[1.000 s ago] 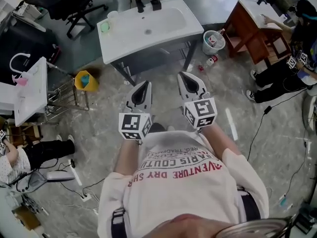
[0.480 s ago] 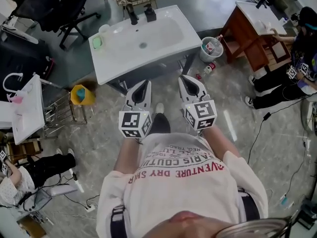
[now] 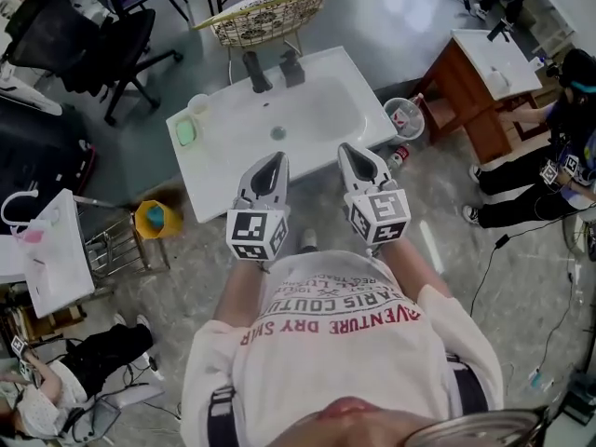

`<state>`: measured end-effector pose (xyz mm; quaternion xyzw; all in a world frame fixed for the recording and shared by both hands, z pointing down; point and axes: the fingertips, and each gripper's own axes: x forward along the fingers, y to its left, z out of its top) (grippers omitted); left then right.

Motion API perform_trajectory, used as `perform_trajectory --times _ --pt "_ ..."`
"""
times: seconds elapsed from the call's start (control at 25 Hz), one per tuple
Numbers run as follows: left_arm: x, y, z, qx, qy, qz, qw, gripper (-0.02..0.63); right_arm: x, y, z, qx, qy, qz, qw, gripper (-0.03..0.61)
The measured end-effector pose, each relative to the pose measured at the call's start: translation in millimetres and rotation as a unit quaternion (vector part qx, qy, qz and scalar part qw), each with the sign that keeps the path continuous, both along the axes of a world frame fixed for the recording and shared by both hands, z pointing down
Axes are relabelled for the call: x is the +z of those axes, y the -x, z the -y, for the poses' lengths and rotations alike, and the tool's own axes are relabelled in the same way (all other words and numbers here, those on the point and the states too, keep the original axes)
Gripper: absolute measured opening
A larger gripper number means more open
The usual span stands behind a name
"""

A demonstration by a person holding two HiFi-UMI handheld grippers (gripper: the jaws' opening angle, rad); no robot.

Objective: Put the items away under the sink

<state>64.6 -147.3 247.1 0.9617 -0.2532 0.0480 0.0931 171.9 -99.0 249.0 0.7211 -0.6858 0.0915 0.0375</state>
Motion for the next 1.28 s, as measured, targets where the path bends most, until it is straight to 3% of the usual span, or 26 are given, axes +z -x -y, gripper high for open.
perform_trajectory --times 0.4,0.96,1.16,1.2,1.28 --pt "22 -13 79 -0.021 0.022 0.009 0.9995 0.023 24 -26 84 0.002 0.017 0.008 1.0 0.025" --pt "51 -29 164 -0.148 0.051 0.036 0.987 0.023 74 -69 203 -0.09 0.07 0.014 0.993 0.026" --pt "74 -39 189 -0.184 0.07 0.042 0.9795 0.023 105 -90 241 -0.091 0.083 0.018 0.992 0.028" --pt "80 -40 193 -0.187 0.074 0.043 0.9785 0.023 112 -92 247 -0.092 0.086 0.018 0.992 0.04" --pt "93 -42 197 -0.194 0.084 0.05 0.9762 0.023 128 -94 260 -0.096 0.094 0.018 0.991 0.2"
